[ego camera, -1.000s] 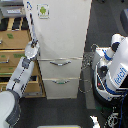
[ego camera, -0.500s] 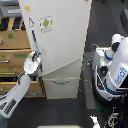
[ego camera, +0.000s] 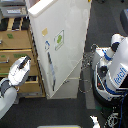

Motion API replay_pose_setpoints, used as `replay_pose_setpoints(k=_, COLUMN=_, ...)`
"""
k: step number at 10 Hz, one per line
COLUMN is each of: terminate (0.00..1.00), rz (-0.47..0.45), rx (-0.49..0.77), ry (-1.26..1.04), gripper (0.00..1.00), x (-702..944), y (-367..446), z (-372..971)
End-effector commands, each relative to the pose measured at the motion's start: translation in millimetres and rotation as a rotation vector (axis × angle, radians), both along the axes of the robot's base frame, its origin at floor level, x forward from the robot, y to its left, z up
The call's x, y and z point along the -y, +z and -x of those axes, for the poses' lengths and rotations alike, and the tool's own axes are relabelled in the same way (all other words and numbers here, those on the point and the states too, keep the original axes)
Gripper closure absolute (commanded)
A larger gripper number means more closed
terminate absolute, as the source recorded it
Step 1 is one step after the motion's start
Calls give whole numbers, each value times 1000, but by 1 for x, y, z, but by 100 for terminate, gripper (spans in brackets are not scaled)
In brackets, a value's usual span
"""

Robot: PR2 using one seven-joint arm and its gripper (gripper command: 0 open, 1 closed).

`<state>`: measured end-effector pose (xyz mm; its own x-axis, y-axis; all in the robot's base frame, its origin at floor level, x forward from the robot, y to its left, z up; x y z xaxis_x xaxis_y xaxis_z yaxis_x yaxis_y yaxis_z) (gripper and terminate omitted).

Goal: Opening the fridge

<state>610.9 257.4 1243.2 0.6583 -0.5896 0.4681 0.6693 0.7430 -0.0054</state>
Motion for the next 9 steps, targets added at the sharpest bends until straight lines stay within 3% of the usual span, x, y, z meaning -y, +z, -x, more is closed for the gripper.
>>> replay_pose_setpoints(k=1, terminate=0, rz=-184, rx=-233, ry=-319, gripper=0, x=66, y=-125, z=249)
replay_pose_setpoints(k=5, terminate=0, rz=-259, rx=-305, ry=-418, gripper=0, x=251, y=-220, z=111)
replay_pose_setpoints(k=9, terminate=0, rz=-341, rx=-332, ry=-470, gripper=0, x=308, y=-326, z=7)
